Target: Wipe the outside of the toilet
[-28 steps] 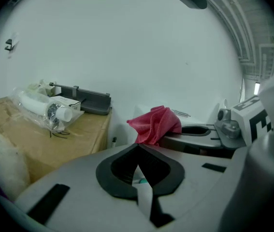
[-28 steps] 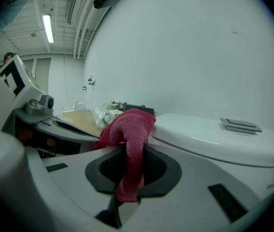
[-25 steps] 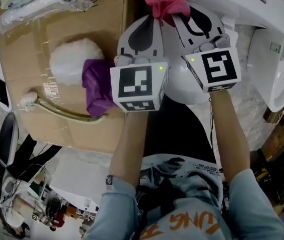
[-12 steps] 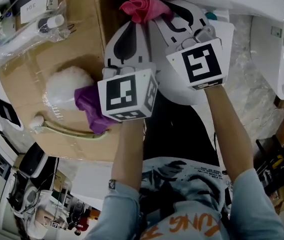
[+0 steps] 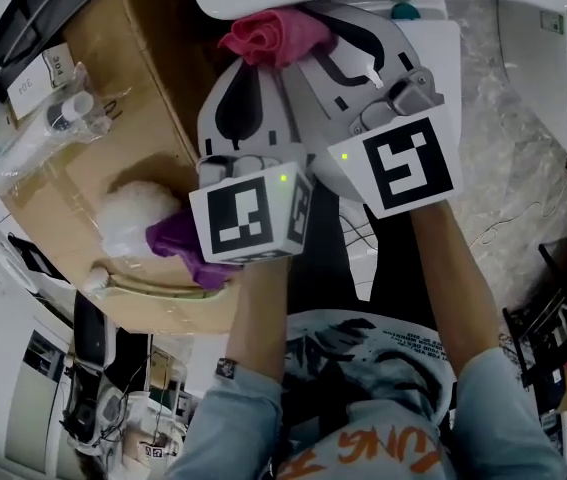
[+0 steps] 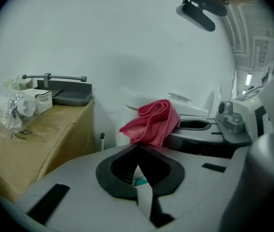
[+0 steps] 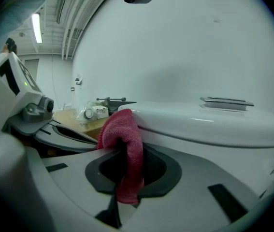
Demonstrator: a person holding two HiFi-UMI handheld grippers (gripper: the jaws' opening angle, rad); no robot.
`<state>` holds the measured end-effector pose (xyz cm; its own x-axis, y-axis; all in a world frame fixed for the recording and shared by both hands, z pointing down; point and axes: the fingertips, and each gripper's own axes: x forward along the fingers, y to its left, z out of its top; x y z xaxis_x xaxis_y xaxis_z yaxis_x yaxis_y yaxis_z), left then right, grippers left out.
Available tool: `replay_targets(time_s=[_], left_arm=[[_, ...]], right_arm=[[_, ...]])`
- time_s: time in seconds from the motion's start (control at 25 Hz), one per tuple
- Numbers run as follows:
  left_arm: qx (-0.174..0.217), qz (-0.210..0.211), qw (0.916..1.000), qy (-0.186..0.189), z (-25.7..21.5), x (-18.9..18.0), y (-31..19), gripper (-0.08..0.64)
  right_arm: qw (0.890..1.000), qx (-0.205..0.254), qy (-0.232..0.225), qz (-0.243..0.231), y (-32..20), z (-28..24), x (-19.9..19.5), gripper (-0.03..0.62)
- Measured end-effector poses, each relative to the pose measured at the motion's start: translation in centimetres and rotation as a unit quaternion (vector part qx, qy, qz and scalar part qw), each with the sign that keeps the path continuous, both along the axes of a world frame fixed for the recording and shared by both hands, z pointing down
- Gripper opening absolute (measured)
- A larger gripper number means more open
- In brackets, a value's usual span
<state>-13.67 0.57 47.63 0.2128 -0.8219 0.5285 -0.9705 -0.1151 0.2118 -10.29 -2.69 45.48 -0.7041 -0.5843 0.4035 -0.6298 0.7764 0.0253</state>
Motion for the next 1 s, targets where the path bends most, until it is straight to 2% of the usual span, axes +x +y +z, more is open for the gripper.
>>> replay_targets(time_s=[0.16, 0.32, 0.56, 0.8, 1.0], left_arm=[[-0.002, 0.007, 0.9999, -0.014, 0.4, 2.0, -0.3, 0.025], [0.004, -0.005, 0.9997, -0.022, -0.5, 3.6, -1.1, 0.025], [0.008, -0.032, 0.9994, -0.014, -1.4, 6.7, -1.3, 0.025], [0.008, -0.028, 0.9992, -0.025, -1.1, 10.1, -1.3, 0.025], [0.013, -0.027, 0.9994, -0.016, -1.5, 12.8, -1.9, 0.025]], right_arm=[[1.0, 0.003, 0.004, 0.015, -0.2, -0.4, 2.6, 0.071], [1.0, 0.002, -0.003, 0.024, -0.7, -0.9, 5.3, 0.071], [0.999, -0.001, -0.021, 0.039, -1.6, -1.6, 9.5, 0.072], [0.998, -0.005, -0.034, 0.06, -2.3, -1.8, 13.2, 0.072], [0.995, -0.01, -0.038, 0.087, -2.9, -1.9, 16.5, 0.072]])
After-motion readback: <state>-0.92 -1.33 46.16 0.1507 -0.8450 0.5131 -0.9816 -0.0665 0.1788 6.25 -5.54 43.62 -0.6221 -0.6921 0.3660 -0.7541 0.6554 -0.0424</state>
